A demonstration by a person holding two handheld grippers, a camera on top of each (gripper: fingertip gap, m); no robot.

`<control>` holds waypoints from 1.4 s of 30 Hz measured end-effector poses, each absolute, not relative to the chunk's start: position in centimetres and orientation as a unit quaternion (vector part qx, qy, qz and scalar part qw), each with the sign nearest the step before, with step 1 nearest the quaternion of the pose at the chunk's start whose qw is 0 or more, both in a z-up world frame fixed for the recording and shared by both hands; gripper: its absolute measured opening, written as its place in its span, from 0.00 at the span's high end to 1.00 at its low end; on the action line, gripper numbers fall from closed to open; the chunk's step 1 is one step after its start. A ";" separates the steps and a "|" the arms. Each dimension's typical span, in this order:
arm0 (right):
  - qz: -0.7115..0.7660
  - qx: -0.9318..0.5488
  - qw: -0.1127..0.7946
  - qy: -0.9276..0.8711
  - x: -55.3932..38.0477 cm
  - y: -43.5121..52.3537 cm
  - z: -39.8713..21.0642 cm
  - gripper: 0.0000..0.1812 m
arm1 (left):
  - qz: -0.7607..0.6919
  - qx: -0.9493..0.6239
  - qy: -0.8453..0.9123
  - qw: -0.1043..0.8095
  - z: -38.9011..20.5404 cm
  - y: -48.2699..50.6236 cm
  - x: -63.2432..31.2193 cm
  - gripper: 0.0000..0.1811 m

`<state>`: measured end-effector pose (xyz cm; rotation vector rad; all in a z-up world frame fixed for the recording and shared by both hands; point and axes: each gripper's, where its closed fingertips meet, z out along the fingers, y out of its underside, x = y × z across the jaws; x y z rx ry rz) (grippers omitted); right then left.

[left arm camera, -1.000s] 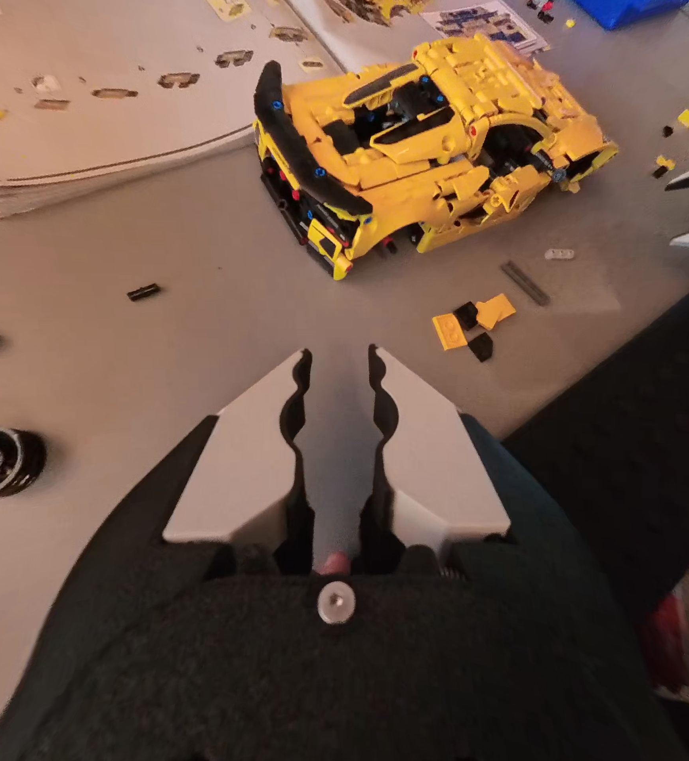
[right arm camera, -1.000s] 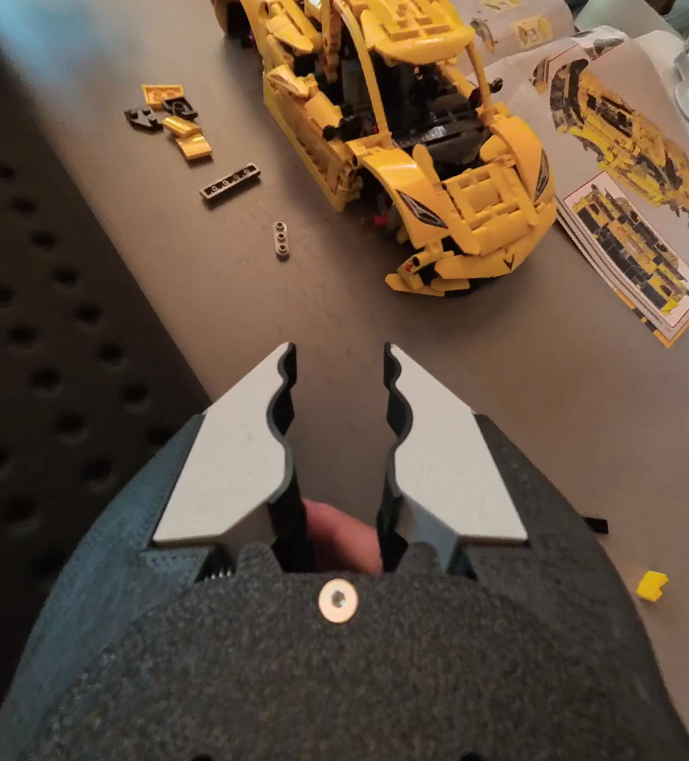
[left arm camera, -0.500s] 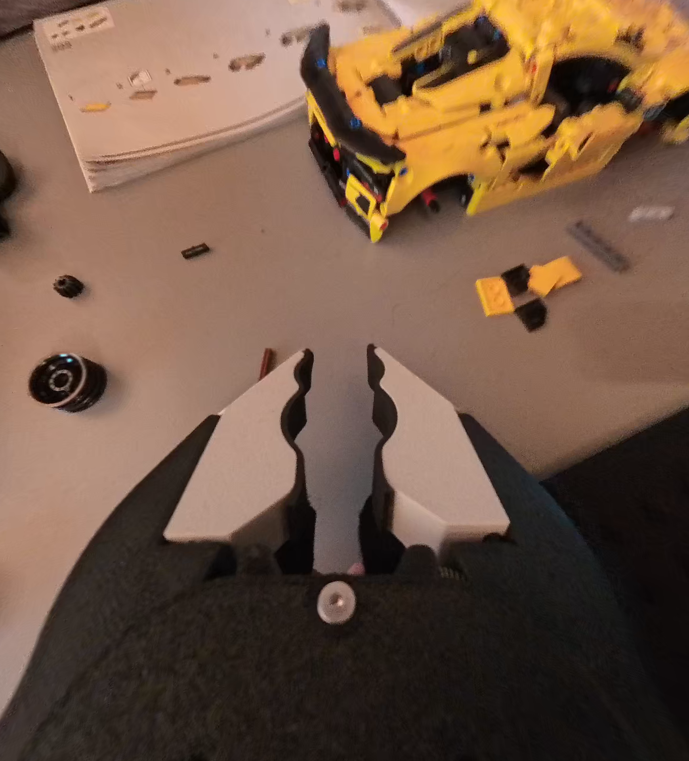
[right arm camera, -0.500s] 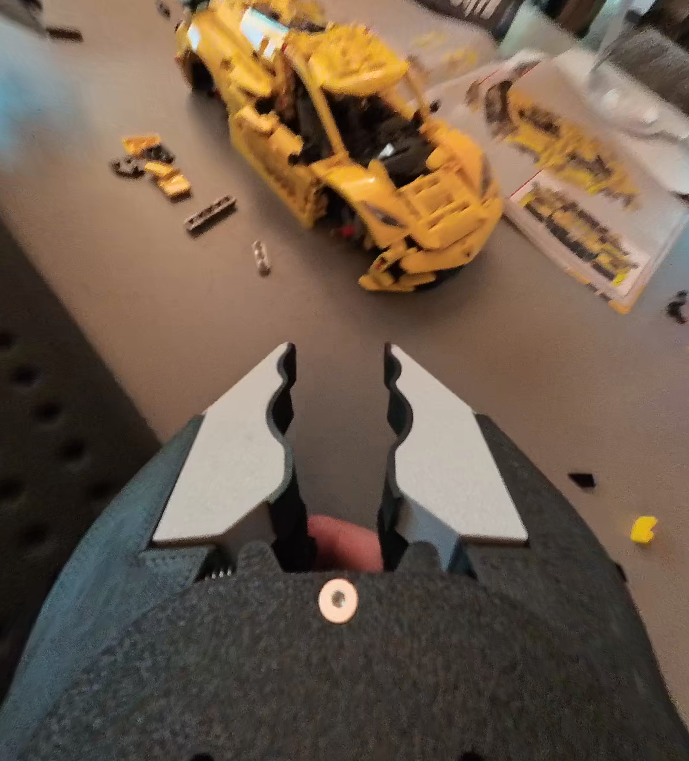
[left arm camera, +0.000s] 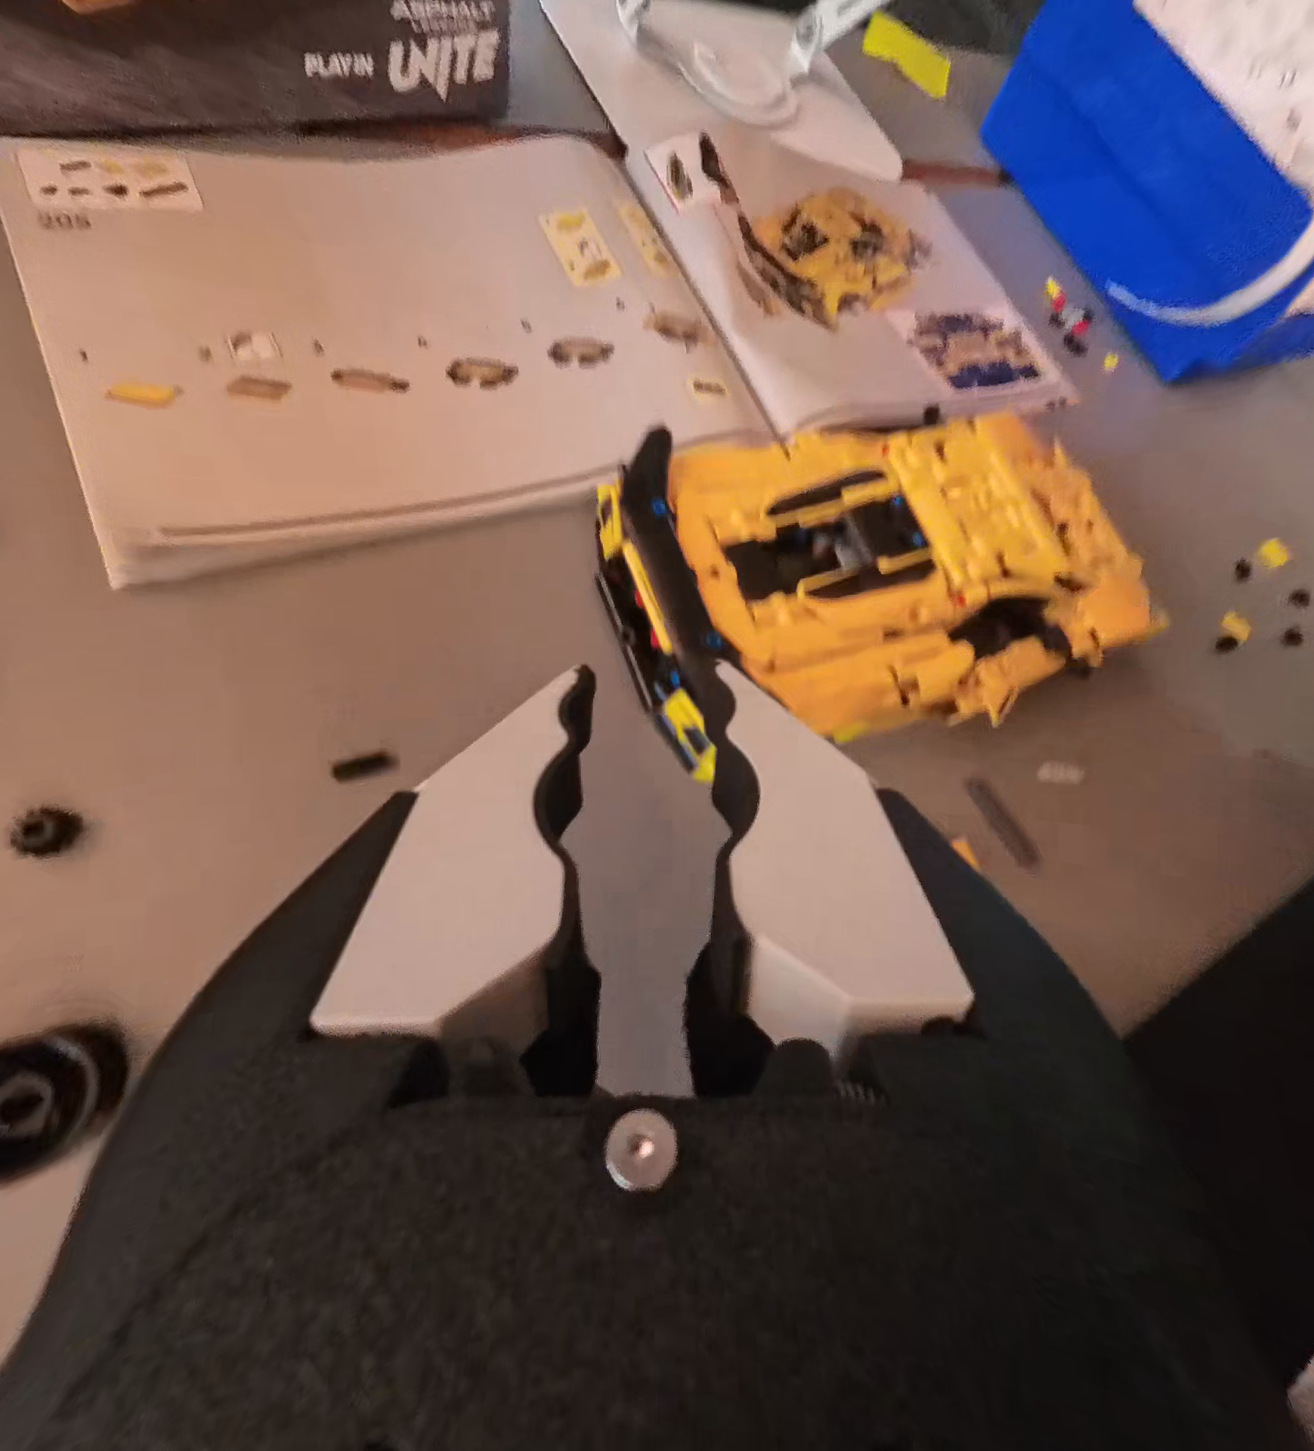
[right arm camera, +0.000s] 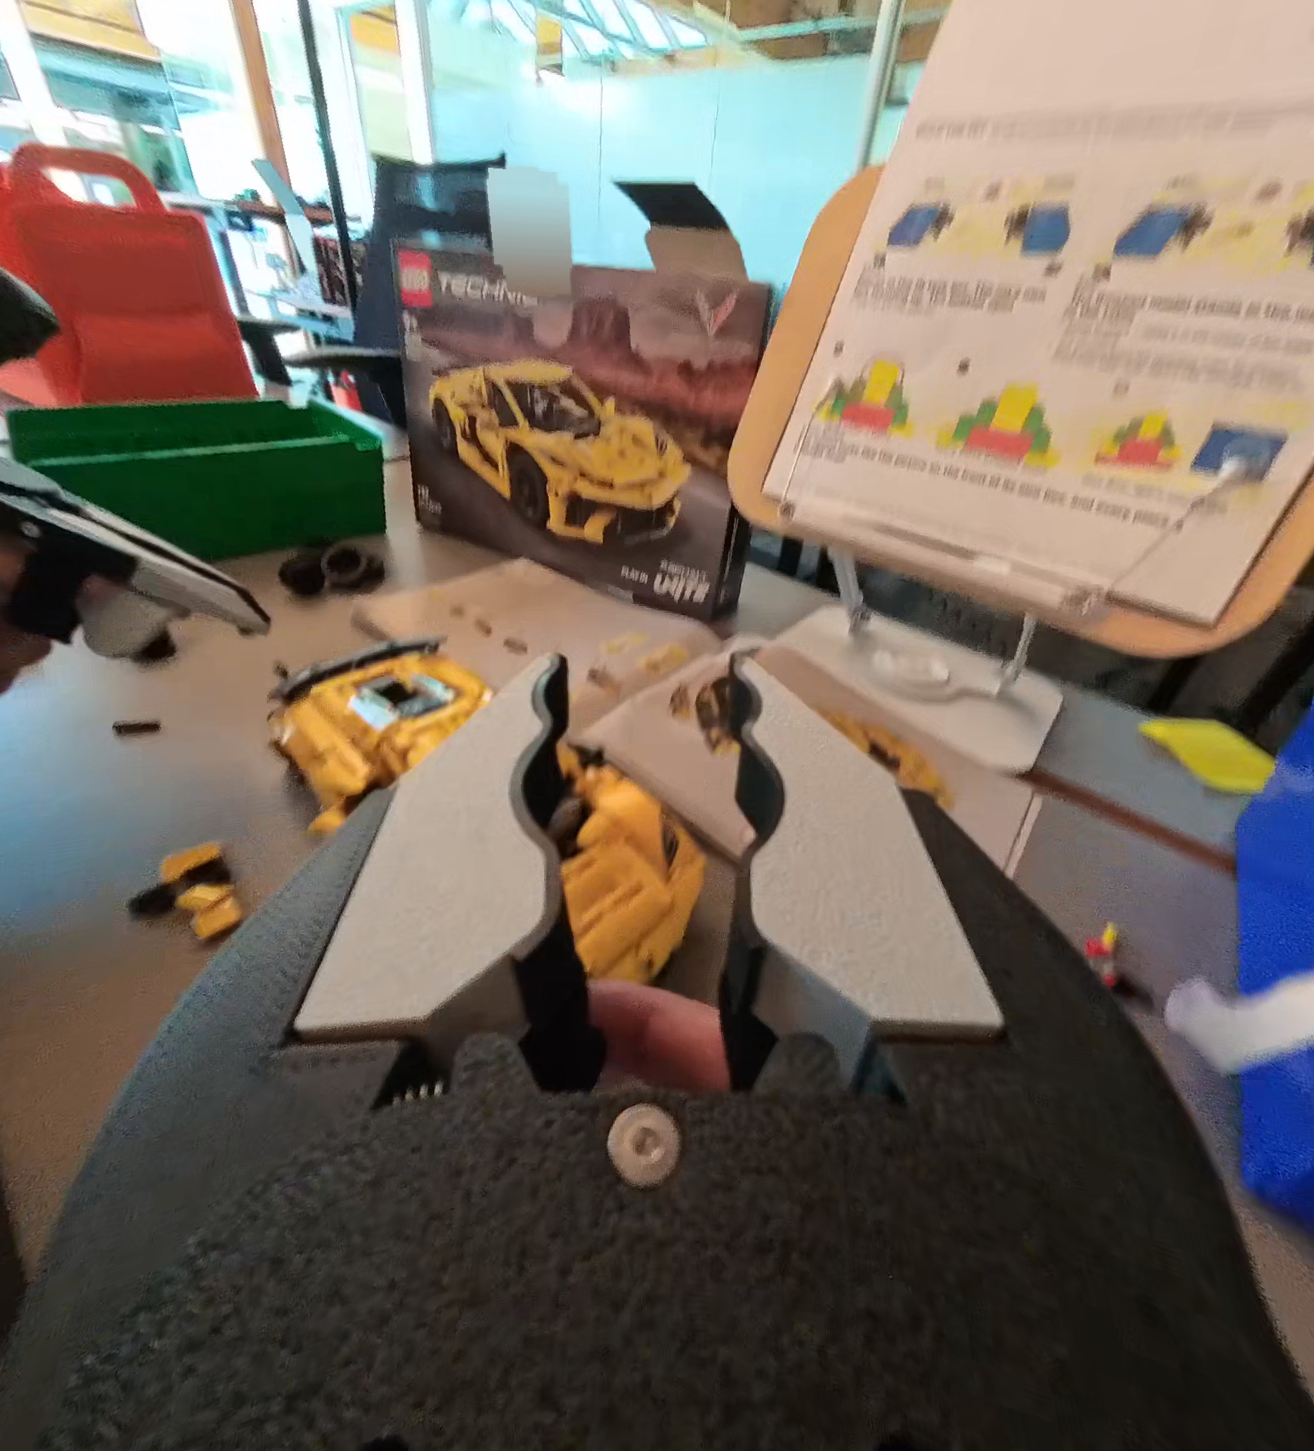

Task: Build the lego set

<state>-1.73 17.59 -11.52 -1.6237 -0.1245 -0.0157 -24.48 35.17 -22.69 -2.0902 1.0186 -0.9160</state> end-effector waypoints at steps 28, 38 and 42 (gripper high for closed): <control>0.178 -0.734 0.655 0.016 1.2 27.5 -14.8 0.81 | -0.156 -0.817 0.390 0.394 -24.5 53.8 -23.5 0.86; 0.160 -0.752 0.639 0.011 1.9 27.5 -16.6 0.82 | -0.185 -0.816 0.455 0.304 -27.2 51.4 -23.8 0.86; 0.172 -0.749 0.640 0.017 2.0 27.5 -16.6 0.82 | -0.191 -0.821 0.451 0.293 -27.8 51.5 -24.1 0.86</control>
